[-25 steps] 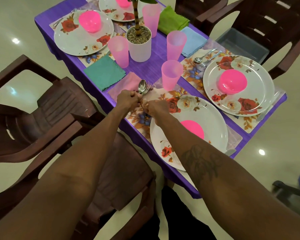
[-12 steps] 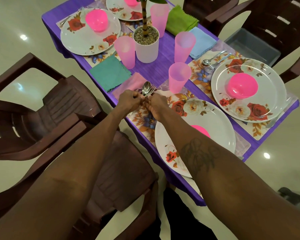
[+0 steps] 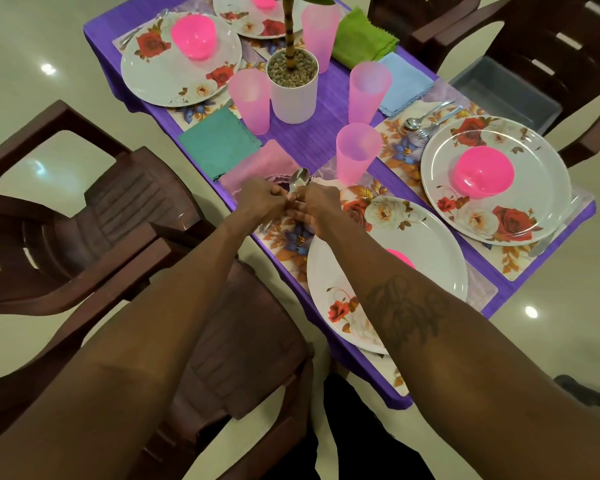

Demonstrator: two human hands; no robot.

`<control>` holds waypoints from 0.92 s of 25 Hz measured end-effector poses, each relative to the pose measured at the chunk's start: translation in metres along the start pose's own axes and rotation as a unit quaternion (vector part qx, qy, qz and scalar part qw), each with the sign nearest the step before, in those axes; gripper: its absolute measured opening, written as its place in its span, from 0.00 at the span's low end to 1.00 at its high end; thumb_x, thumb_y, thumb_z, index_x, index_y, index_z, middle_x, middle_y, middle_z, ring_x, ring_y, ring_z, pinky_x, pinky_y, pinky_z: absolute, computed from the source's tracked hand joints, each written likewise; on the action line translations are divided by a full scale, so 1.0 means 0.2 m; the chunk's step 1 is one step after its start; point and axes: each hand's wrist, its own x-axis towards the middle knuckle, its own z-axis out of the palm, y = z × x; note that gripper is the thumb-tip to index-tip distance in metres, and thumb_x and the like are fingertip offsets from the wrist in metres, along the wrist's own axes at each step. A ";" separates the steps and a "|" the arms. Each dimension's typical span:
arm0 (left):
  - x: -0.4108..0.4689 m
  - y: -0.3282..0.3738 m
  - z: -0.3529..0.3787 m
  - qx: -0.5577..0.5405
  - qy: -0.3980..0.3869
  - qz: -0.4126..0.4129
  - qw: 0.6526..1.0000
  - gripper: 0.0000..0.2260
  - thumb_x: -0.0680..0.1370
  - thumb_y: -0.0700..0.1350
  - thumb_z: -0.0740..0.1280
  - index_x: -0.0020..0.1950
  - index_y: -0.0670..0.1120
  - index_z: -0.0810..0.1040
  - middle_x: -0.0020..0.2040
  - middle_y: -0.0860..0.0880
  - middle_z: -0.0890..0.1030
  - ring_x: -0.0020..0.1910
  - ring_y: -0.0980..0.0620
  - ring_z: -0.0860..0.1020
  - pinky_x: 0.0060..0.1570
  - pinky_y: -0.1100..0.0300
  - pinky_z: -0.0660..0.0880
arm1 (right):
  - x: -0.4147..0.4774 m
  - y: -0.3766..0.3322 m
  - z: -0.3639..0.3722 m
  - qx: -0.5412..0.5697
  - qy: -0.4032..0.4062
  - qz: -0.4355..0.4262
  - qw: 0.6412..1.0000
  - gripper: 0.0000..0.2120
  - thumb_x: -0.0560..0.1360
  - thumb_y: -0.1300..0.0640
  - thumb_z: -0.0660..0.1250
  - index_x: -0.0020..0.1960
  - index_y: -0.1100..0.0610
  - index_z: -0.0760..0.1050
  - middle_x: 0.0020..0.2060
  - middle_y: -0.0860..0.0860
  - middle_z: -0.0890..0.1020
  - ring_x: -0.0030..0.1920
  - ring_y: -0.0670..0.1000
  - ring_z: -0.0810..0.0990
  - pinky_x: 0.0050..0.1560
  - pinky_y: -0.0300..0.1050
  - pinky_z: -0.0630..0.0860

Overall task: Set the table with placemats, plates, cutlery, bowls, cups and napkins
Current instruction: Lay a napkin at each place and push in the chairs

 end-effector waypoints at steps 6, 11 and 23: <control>-0.03 -0.01 0.05 0.054 -0.006 0.017 0.998 0.05 0.77 0.42 0.74 0.48 0.41 0.88 0.43 0.42 0.87 0.40 0.44 0.85 0.47 0.49 0.83 | -0.13 -0.02 -0.16 -0.181 0.072 -0.062 0.979 0.11 0.71 0.56 0.72 0.49 0.62 0.78 0.40 0.53 0.85 0.39 0.52 0.85 0.45 0.49 0.85; -0.08 0.01 0.12 0.048 0.028 0.003 0.998 0.04 0.76 0.43 0.75 0.48 0.45 0.88 0.41 0.49 0.87 0.37 0.52 0.84 0.43 0.55 0.83 | -0.16 0.01 -0.18 -0.336 0.119 -0.151 0.922 0.14 0.72 0.54 0.75 0.53 0.62 0.80 0.43 0.52 0.82 0.45 0.52 0.81 0.35 0.39 0.69; -0.18 -0.01 0.15 0.081 0.109 0.060 0.989 0.09 0.79 0.51 0.72 0.55 0.49 0.88 0.46 0.51 0.88 0.40 0.55 0.82 0.43 0.60 0.78 | -0.18 0.01 -0.19 -0.366 0.152 -0.192 0.898 0.23 0.73 0.56 0.77 0.65 0.61 0.78 0.59 0.57 0.84 0.57 0.58 0.83 0.50 0.46 0.77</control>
